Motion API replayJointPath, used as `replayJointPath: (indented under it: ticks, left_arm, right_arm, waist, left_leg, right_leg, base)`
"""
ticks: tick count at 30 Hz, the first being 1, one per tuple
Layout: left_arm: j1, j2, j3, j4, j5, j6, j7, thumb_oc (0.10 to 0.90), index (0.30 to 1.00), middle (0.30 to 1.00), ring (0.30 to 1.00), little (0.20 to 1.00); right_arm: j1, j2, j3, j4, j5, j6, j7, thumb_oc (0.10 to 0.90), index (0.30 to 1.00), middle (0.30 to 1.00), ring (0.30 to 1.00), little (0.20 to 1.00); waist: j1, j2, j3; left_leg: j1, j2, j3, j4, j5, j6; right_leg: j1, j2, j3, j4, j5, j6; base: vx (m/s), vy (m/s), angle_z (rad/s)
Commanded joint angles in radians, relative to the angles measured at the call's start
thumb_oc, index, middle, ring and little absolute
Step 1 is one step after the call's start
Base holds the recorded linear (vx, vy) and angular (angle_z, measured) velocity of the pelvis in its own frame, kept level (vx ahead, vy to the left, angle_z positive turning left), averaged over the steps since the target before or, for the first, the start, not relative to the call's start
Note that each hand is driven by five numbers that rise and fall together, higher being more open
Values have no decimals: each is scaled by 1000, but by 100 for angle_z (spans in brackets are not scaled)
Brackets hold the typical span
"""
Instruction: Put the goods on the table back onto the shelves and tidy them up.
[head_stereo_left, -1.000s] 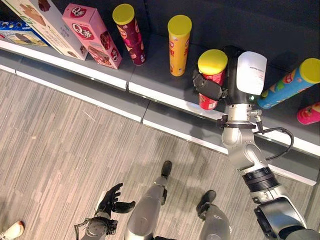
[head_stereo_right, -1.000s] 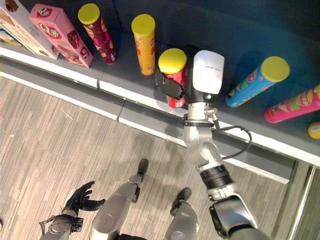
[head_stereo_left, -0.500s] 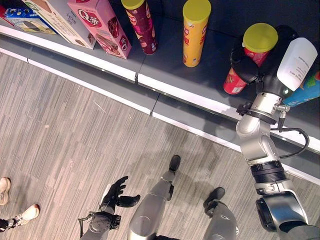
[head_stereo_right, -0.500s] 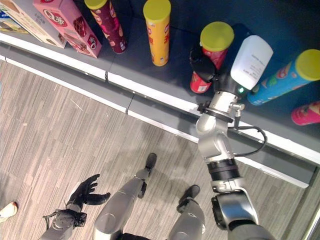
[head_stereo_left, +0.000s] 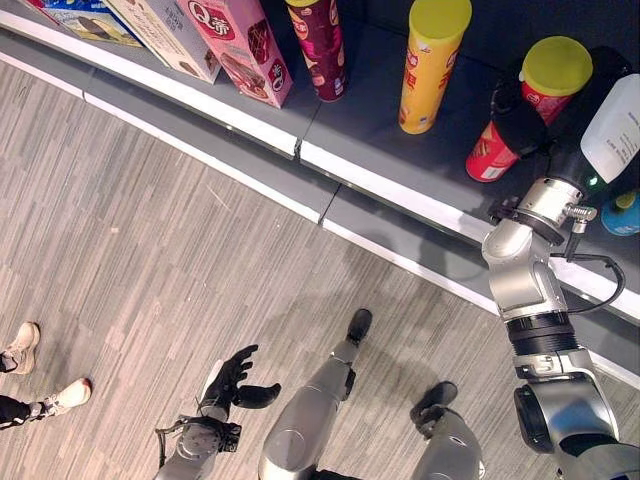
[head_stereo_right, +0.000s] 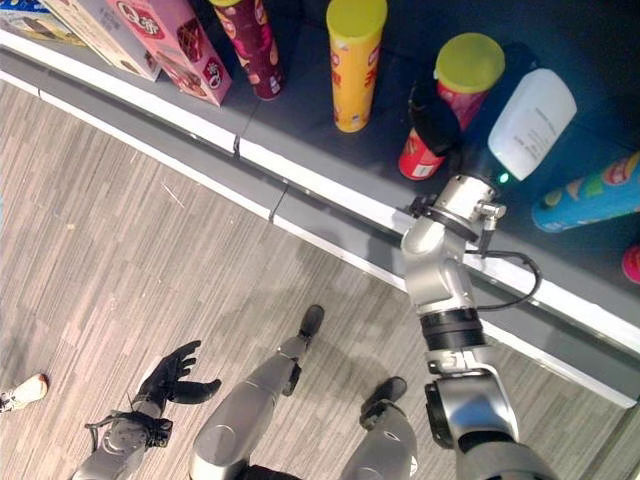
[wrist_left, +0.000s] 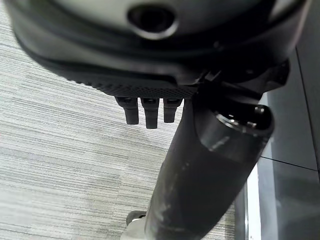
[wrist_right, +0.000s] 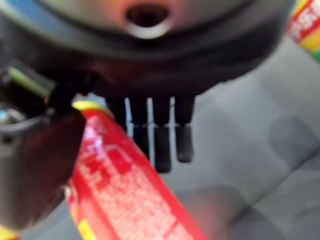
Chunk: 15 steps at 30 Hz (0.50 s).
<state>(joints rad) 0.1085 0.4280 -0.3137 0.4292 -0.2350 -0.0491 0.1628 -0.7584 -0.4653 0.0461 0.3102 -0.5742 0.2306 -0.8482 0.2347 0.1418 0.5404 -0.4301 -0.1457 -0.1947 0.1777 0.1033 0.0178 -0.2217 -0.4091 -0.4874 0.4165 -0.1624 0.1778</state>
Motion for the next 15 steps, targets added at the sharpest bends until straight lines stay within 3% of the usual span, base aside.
replayJointPath:
  ticks: [1,15]
  left_arm:
    - [29,78,-28,-41,-16,-41,9,800,900,900,900,900]
    - [22,84,-36,-49,-17,-40,3,800,900,900,900,900]
  right_arm:
    - [-130,-133,-31,-53,-26,-34,-87,400,300,300,300,300]
    - [-125,-148,-35,-30,-10,-29,-93,400,300,300,300,300]
  waist:
    - [24,53,-22]
    - [5,57,-21]
  left_leg:
    - [49,28,-10,45,-135,-23]
    - [43,25,-10,48,-133,-26]
  right_leg:
    - [-43,-123,43,30,183,70]
    - [-52,-127,45,38,182,68]
  base:
    - [12,-2,7]
    - [0,0,1]
